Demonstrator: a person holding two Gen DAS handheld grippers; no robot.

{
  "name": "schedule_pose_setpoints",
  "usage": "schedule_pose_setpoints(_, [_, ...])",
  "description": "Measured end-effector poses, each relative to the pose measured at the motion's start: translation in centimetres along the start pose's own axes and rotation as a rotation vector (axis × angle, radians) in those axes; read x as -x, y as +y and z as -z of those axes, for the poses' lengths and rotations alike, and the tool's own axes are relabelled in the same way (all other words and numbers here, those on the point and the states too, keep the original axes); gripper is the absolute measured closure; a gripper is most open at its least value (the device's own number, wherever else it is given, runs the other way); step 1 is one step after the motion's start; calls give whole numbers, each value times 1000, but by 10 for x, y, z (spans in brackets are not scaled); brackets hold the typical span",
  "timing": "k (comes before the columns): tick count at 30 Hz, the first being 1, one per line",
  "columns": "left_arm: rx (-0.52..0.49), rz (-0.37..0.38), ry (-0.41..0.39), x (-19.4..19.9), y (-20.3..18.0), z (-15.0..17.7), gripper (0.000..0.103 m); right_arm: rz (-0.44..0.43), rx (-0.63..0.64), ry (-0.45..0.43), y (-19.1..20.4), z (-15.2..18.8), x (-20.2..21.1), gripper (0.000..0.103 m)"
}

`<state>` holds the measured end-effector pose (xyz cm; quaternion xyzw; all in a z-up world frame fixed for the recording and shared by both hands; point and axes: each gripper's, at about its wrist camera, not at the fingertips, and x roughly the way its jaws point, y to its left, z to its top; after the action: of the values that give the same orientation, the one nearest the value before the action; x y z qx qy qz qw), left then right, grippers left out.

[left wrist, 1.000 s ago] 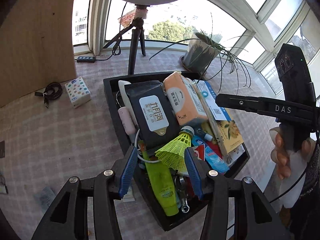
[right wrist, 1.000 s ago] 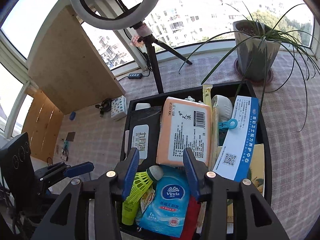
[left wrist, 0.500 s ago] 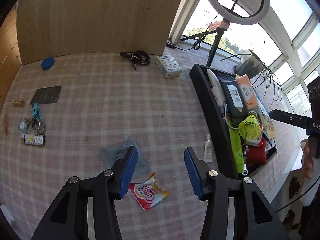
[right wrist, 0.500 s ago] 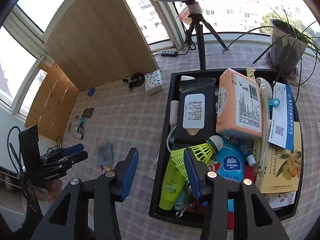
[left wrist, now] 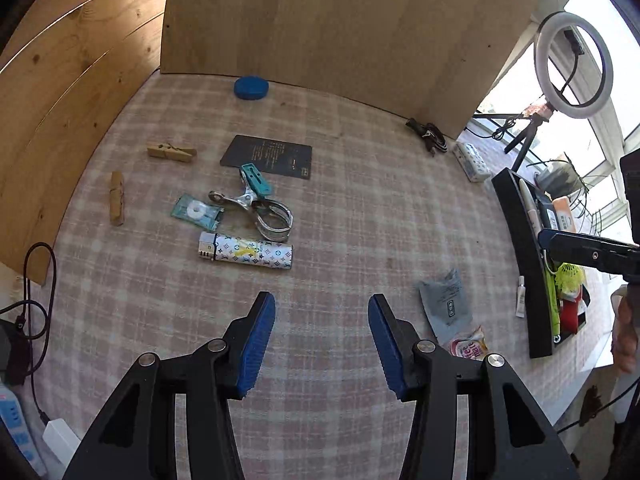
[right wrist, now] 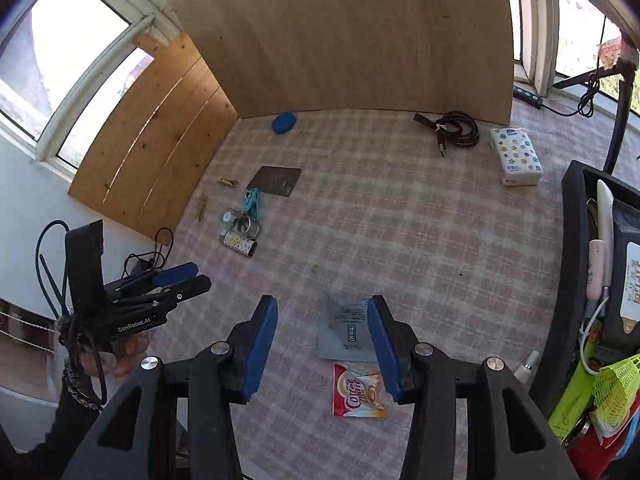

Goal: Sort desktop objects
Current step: 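Withdraw both tools from the bin back over the table, then close the right tool on the silver spring clamp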

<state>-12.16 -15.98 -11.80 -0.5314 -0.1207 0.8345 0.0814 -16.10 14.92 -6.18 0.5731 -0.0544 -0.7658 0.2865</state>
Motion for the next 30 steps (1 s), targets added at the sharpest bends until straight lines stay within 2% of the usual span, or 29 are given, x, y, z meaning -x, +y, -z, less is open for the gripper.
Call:
schedule_pose_setpoints(4, [23,3,-16,-3,29,0,51,-39,41,71,38,-28,-51,60])
schedule_pose_setpoints(8, [44,-3,-22,-12,47,-2,51,-38,98,131,70,-52,-99,60])
schedule_pose_setpoints(15, [6,-20,-34,-28,50,-2,50,-9,158,216,100,-77,-167,62])
schedule_pose_setpoints(20, [-49,-27,-19,-42,44,-7,50,12,188,263,106,-86,-198,69])
schedule_pose_setpoints(26, [-100,-33,-30,-54,38,-14,41,3,173,286,102,-95,-217,72])
schedule_pose_setpoints(29, [-112,-30,-44,-58,35,-15,40,-1,177,305,102,-97,-225,78])
schedule_pose_setpoints(30, [-115,-27,-46,-60,34,-16,39,1,184,311,102,-97,-227,83])
